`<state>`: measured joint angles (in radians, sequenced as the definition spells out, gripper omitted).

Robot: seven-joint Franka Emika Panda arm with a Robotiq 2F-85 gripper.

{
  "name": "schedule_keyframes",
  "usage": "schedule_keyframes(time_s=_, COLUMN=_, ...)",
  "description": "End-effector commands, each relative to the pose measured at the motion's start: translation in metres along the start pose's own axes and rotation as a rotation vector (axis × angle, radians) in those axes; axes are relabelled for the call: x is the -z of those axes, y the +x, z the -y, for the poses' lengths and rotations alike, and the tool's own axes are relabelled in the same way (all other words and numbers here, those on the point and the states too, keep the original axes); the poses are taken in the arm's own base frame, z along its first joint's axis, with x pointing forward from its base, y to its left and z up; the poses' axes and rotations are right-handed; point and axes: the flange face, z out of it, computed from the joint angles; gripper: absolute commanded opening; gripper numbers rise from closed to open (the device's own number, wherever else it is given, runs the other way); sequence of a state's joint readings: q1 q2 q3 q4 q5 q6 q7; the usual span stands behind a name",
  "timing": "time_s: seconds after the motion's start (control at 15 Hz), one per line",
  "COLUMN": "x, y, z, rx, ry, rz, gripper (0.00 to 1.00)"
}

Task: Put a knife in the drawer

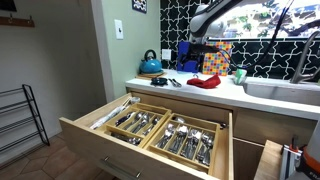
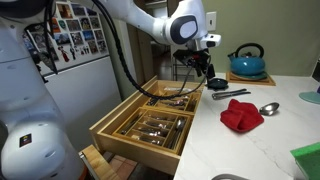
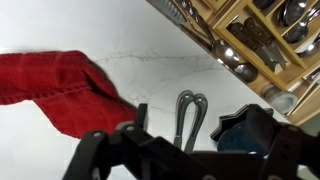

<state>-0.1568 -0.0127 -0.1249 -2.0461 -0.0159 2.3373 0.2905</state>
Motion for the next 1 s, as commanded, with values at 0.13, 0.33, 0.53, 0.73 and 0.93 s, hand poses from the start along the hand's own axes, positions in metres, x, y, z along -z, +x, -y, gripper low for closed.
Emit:
schedule_keyframes(time_s=0.13, x=-0.019, y=0.036, z=-0.003, rx=0.018, ry=-0.056, rz=-0.030, gripper=1.00)
schedule_keyframes(time_s=0.33, x=-0.031, y=0.051, z=-0.002, rx=0.011, ry=-0.072, rz=-0.026, gripper=1.00)
schedule_keyframes(time_s=0.53, x=-0.045, y=0.064, z=0.002, rx=0.006, ry=-0.079, rz=-0.025, gripper=1.00)
schedule_keyframes(time_s=0.73, x=-0.062, y=0.071, z=0.006, rx=0.008, ry=-0.085, rz=-0.007, gripper=1.00)
schedule_keyframes(time_s=0.93, x=-0.079, y=0.077, z=0.010, rx=0.011, ry=-0.089, rz=0.006, gripper=1.00)
